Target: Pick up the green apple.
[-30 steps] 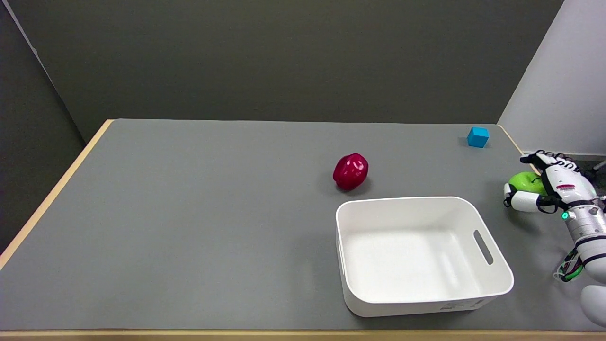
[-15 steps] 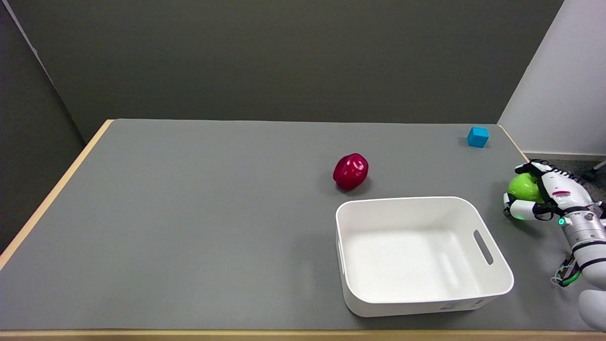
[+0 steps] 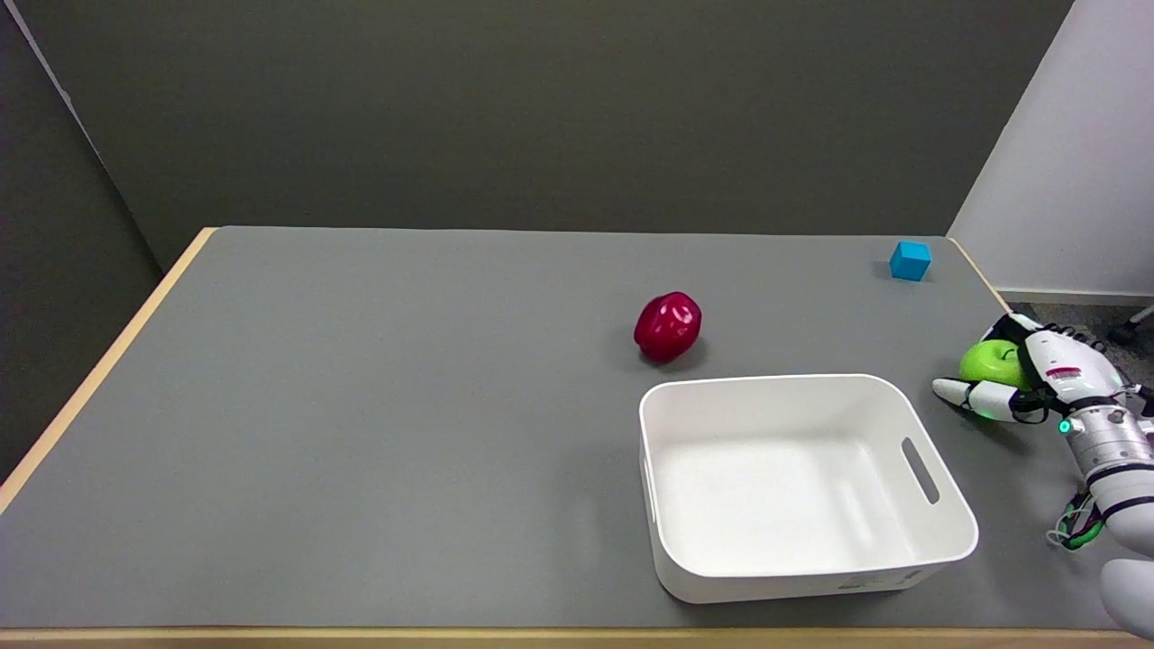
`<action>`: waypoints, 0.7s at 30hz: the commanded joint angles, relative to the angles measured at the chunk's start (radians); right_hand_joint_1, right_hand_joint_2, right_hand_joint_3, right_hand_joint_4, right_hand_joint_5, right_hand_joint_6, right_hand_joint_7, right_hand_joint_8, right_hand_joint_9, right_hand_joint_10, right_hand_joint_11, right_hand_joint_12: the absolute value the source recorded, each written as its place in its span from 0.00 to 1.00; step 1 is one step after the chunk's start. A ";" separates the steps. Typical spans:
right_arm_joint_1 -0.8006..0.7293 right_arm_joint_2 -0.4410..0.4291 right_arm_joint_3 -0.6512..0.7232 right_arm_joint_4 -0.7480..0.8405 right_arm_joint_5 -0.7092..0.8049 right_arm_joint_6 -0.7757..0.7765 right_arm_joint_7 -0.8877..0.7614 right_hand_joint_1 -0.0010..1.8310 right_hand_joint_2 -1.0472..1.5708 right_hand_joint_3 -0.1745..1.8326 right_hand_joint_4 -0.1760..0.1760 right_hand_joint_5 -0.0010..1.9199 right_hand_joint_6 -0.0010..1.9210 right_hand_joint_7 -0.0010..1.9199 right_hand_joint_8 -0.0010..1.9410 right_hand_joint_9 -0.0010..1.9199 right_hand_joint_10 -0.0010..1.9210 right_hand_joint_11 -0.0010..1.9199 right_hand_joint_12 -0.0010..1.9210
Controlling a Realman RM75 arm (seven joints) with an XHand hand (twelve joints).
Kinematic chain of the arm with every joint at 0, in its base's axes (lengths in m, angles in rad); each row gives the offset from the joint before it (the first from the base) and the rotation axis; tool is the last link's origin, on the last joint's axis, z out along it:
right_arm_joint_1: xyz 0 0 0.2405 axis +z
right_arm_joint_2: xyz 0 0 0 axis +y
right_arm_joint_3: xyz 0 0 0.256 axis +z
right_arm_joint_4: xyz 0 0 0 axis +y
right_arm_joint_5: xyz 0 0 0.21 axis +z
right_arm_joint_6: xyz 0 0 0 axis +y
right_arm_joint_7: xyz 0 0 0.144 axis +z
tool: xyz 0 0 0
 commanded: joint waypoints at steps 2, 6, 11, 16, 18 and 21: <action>0.013 0.011 -0.004 0.042 -0.044 0.227 0.053 0.55 0.95 0.14 0.00 0.20 0.96 0.20 1.00 0.30 1.00 0.12 1.00; 0.013 0.025 0.008 0.104 -0.044 0.305 0.078 0.56 0.94 0.17 0.00 0.20 0.96 0.20 1.00 0.25 1.00 0.12 1.00; -0.003 0.064 0.017 0.244 -0.046 0.384 0.165 0.56 0.94 0.17 0.00 0.20 0.96 0.20 1.00 0.23 1.00 0.12 1.00; -0.014 0.080 -0.010 0.447 -0.142 0.394 0.313 0.56 0.93 0.17 0.00 0.20 0.96 0.20 1.00 0.22 1.00 0.11 1.00; -0.018 0.077 -0.028 0.509 -0.174 0.391 0.349 0.56 0.93 0.17 0.00 0.20 0.96 0.20 1.00 0.20 1.00 0.11 1.00; -0.026 0.073 -0.079 0.576 -0.187 0.400 0.394 0.56 0.93 0.17 0.00 0.20 0.96 0.20 1.00 0.20 1.00 0.12 1.00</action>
